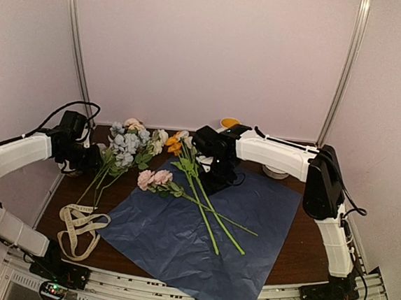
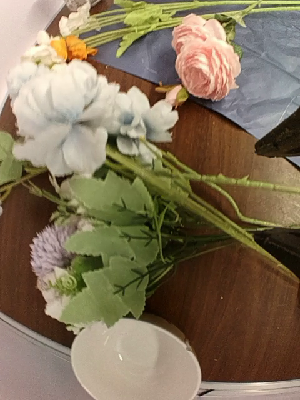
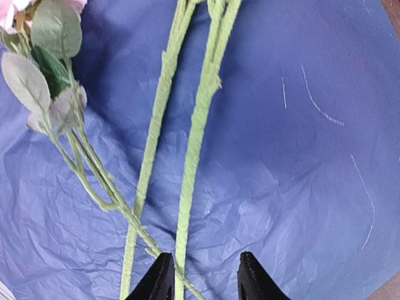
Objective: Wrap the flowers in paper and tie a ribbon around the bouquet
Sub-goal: Place the fake flower on the flattened wrapping paper, then pick up the fake flower from the corner of the board.
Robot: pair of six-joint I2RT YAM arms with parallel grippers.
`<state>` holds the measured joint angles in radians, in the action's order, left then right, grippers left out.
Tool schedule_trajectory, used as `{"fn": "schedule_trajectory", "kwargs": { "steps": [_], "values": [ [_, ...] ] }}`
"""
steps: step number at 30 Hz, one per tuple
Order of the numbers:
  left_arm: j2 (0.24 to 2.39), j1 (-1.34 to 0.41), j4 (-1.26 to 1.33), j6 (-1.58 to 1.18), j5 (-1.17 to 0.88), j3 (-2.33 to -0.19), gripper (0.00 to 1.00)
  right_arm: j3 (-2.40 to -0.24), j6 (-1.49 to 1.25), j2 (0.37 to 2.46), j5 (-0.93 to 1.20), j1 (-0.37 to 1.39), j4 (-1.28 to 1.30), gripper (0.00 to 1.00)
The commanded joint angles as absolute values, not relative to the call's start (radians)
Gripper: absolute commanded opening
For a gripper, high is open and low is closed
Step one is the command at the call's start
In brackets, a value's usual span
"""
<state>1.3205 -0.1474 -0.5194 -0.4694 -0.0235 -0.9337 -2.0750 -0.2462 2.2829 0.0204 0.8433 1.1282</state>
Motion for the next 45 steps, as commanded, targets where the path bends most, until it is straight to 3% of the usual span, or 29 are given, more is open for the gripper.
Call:
{"fn": "schedule_trajectory", "kwargs": {
  "steps": [1,3,7,10,13,17,24,31,37,45],
  "values": [
    [1.394,-0.073,-0.46,-0.452,-0.034,-0.927,0.36,-2.02,-0.246,2.189,-0.004,0.839,1.111,0.37],
    [1.43,-0.054,-0.466,-0.447,-0.028,-0.93,0.37,-2.003,-0.244,2.177,-0.002,0.839,1.109,0.37],
    [1.477,-0.05,-0.462,-0.437,-0.063,-0.922,0.47,-1.965,-0.242,2.159,-0.002,0.838,1.1,0.38],
    [1.5,-0.05,-0.449,-0.436,-0.051,-0.91,0.47,-1.944,-0.241,2.15,-0.001,0.838,1.092,0.38],
    [1.535,-0.05,-0.459,-0.426,-0.009,-0.93,0.43,-1.928,-0.238,2.144,0.001,0.838,1.082,0.38],
    [1.513,-0.05,-0.433,-0.439,0.029,-0.91,0.25,-1.906,-0.233,2.135,-0.002,0.838,1.076,0.38],
    [1.512,-0.05,-0.405,-0.422,0.038,-0.879,0.25,-1.88,-0.229,2.127,-0.01,0.838,1.068,0.39],
    [1.561,-0.05,-0.345,-0.365,-0.008,-0.907,0.34,-1.856,-0.226,2.11,-0.007,0.838,1.058,0.39],
    [1.566,-0.049,-0.328,-0.347,-0.061,-0.903,0.02,-1.834,-0.228,2.101,0.002,0.838,1.052,0.39],
    [1.484,-0.052,-0.313,-0.35,-0.071,-0.879,0.0,-1.823,-0.23,2.092,0.007,0.84,1.044,0.39]
  ]
}}
